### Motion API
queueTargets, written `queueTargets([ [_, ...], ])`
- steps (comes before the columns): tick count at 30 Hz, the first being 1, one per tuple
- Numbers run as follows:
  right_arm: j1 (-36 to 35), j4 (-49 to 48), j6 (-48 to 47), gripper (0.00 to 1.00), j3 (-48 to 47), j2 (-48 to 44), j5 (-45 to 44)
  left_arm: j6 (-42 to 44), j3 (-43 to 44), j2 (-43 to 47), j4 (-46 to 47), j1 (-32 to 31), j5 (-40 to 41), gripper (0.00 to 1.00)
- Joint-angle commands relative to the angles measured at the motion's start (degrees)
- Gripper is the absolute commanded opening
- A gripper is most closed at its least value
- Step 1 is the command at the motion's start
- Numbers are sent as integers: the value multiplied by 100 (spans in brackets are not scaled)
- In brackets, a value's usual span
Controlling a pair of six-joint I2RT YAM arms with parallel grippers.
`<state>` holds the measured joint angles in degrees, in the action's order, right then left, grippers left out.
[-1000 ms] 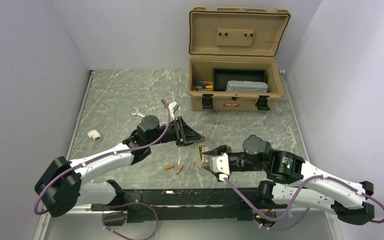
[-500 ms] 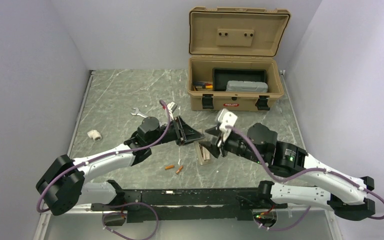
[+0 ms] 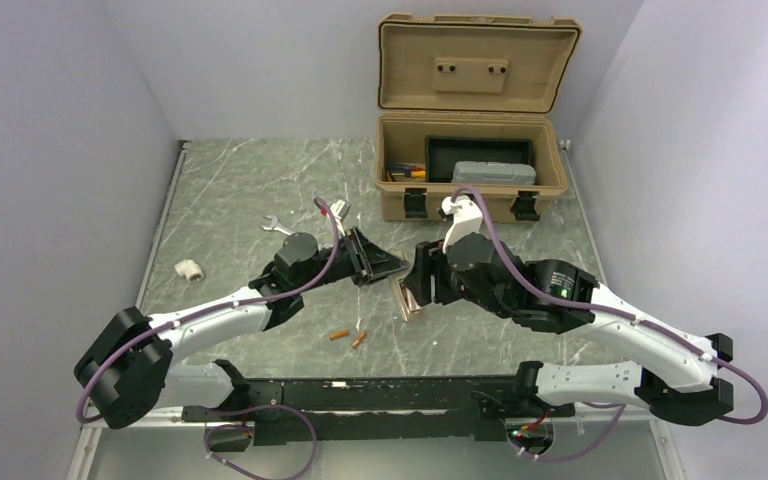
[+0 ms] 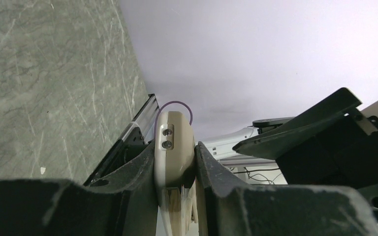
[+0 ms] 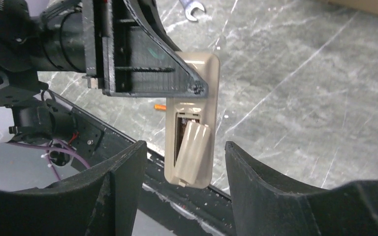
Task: Load the batteries into the remote control
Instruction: Remove the battery cover from the remote control.
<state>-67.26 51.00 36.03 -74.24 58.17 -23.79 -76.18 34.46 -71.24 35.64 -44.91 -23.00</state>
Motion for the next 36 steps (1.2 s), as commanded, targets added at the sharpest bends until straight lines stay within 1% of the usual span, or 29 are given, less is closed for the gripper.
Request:
queueTargets([
  [1, -6, 511, 815, 61, -89, 36, 75, -56, 39, -30, 382, 25, 36, 0],
  [5, 3, 581, 887, 60, 1, 163, 222, -14, 59, -21, 324, 23, 24, 0],
  [9, 0, 500, 924, 57, 185, 209, 302, 13, 86, -12, 300, 25, 16, 0],
  [16, 2, 543, 854, 53, 209, 361, 247, 122, 204, 8, 144, 26, -37, 0],
  [22, -4, 455, 753, 51, 240, 449, 304, 194, 280, 33, 20, 24, -55, 0],
  [36, 1, 374, 660, 48, 396, 572, 339, 174, 309, -33, 94, 26, -91, 0],
])
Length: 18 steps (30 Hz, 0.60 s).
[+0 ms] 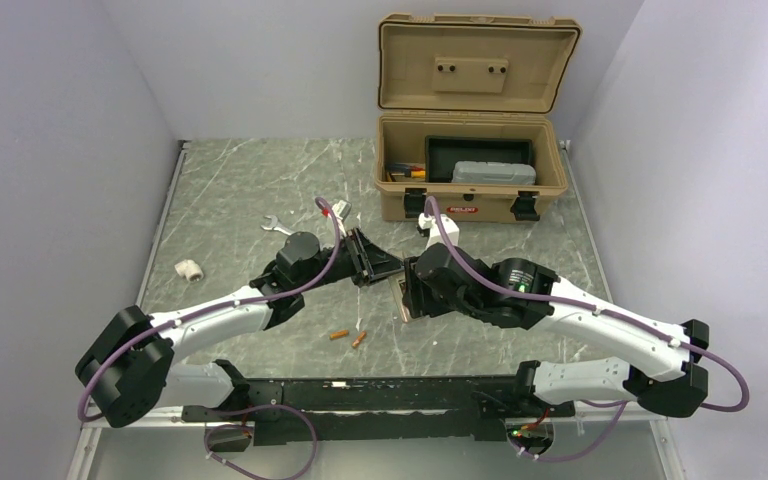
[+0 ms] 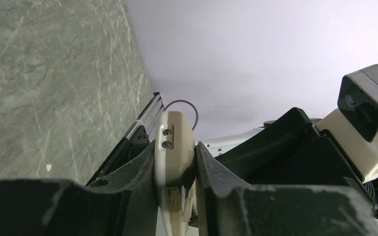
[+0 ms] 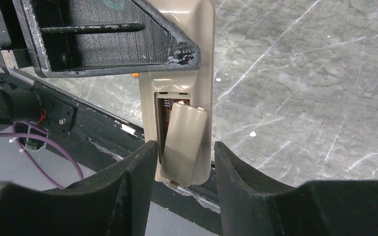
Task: Load the batteries into the remote control
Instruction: Remove the battery cover from the remote control.
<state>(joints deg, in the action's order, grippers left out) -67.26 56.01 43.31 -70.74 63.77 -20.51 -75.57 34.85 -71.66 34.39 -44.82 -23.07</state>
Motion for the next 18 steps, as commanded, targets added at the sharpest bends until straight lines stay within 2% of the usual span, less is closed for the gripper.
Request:
queueTargets([
  [1, -2, -133, -77, 48, 63, 17, 12, 108, 268, 11, 225, 17, -84, 0],
  [18, 0, -143, -114, 30, 177, -95, -58, 86, 165, 39, 255, 16, -49, 0],
])
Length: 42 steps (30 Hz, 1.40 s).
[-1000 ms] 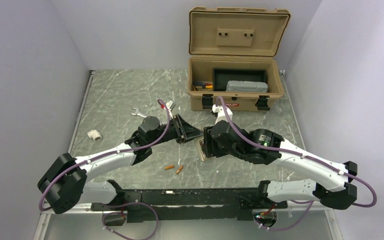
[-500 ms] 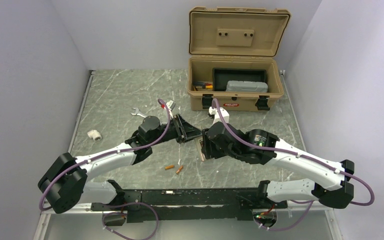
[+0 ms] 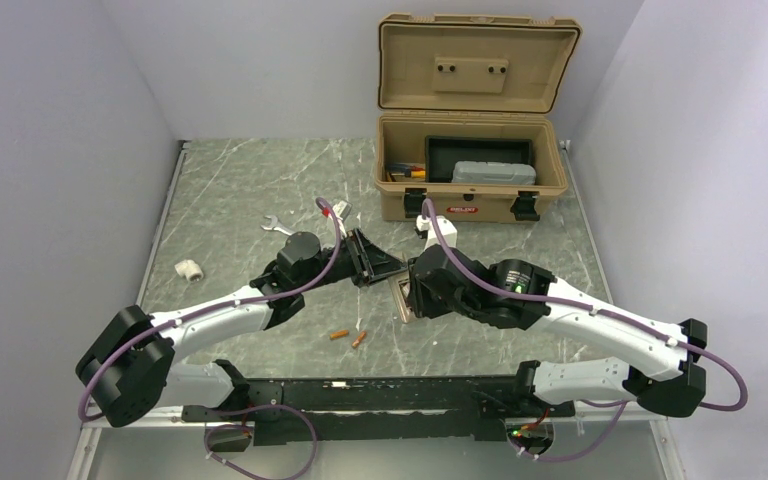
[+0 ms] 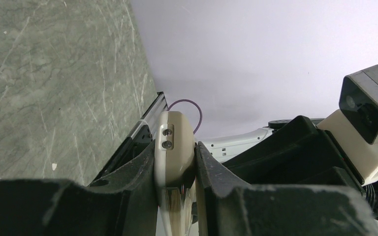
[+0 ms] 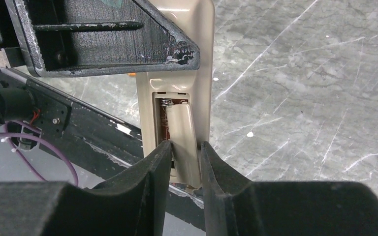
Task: Load the batteries into the remote control
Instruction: Remove the battery cover from the remote control, then pick up the battery from the center of the board.
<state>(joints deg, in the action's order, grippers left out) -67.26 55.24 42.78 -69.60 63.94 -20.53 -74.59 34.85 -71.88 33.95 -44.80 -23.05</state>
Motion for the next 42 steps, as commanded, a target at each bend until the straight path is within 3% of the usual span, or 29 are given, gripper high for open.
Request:
queueTargets([
  [1, -3, -82, -61, 30, 83, -141, -63, -12, 163, 60, 312, 15, -52, 0],
  [14, 6, -585, -70, 16, 377, -649, -14, 79, 162, -14, 190, 34, -15, 0],
  [27, 130, -1279, 87, 8, 837, -1485, -170, 612, -13, 471, -848, 350, 198, 0],
  [37, 222, -1283, 134, 14, 1106, -1380, -241, 742, -224, 684, -1046, 548, 203, 0],
  [42, 506, -1256, 326, 18, 1393, -1298, 13, 991, -263, 1038, -1594, 748, 260, 0],
])
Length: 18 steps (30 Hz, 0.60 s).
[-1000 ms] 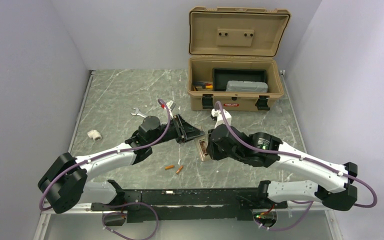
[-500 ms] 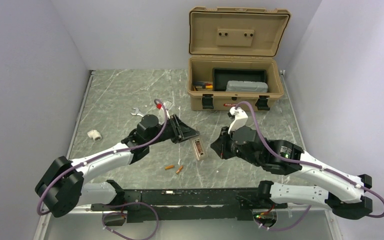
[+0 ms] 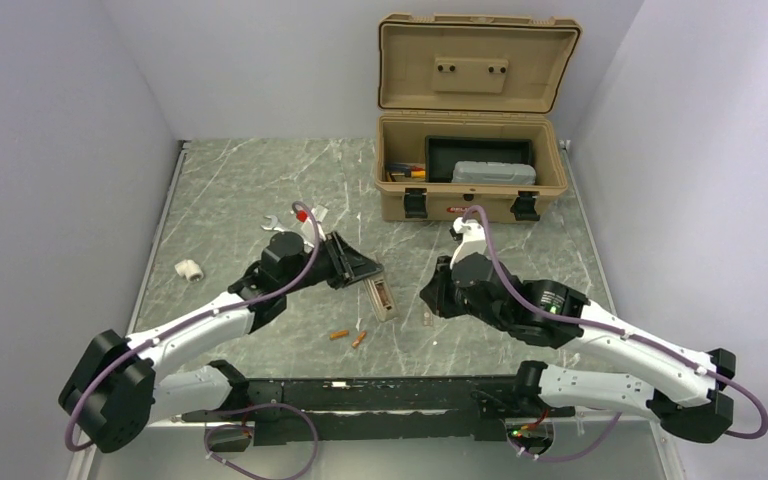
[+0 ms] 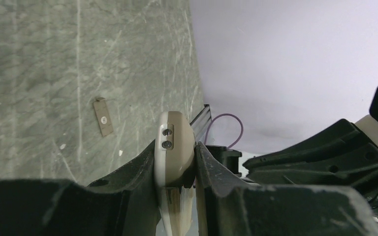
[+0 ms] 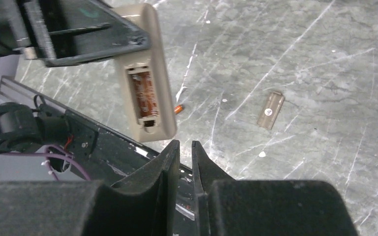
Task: Load the batteries into the remote control
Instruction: Pick up the battery from the center of the board.
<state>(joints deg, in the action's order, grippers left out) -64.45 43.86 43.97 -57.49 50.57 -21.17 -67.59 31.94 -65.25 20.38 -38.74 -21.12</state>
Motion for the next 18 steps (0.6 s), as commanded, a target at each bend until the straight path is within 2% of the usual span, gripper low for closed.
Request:
queueTargets([
  [1, 330, -154, 209, 19, 272, 70, 222, 340, 23, 454, -344, 174, 84, 0],
  [6, 951, -323, 79, 23, 702, 340, 838, 465, -86, 838, -777, 313, 165, 0],
  [11, 997, -902, -404, 32, 1029, 717, 1190, 660, -180, 1360, -1481, 527, 364, 0],
  [13, 980, -1205, -379, 33, 1170, 843, 1405, 718, -209, 1651, -1849, 812, 365, 0],
  [18, 703, -1837, -82, 34, 1377, 1142, 1558, 915, -258, 2203, -2642, 1979, 85, 0],
])
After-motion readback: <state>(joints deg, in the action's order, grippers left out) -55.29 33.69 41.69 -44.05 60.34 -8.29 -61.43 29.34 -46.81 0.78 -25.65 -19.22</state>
